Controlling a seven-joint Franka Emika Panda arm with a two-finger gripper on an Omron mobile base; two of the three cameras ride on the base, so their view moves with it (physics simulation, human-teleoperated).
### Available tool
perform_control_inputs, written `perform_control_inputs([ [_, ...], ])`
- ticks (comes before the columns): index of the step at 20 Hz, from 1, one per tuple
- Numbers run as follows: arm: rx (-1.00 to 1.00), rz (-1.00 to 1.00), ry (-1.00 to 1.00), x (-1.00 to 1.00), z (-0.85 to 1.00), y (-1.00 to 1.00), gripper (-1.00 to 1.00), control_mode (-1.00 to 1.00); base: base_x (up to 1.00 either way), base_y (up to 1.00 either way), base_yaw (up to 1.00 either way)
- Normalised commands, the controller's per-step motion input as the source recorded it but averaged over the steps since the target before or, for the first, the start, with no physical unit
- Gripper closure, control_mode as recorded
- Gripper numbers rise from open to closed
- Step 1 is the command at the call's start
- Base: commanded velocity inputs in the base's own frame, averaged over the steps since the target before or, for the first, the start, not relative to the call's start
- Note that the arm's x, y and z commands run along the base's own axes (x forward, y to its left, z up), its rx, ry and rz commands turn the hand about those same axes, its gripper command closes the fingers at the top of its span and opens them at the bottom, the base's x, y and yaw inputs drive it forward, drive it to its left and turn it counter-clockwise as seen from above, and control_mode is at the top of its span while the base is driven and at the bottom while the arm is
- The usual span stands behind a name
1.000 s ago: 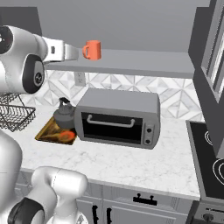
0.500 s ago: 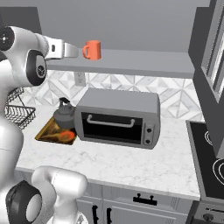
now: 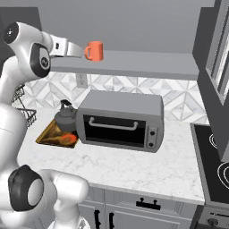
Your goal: Pick the kettle from the counter and place it on the tray. Then pick the mug from the cabinet and place it on the tray. Then close the cabinet doors.
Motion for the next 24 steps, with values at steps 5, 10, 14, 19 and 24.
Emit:
perform_control_inputs([
  [5,0.00,-0.07,0.00,0.40,-0.08,0.00,-1.00,-1.00,0.00,0.00,0.00],
  [10,0.00,-0.10,0.02,0.42,-0.10,0.00,-1.00,-1.00,0.00,0.00,0.00],
  [14,0.03,-0.08,0.03,0.45,-0.07,-0.03,-1.00,-1.00,0.00,0.00,0.00],
  [19,0.03,-0.04,0.01,0.36,-0.05,-0.01,-1.00,-1.00,0.00,0.00,0.00],
  [24,0.01,-0.03,0.00,0.34,-0.11,-0.03,-1.00,-1.00,0.00,0.00,0.00],
])
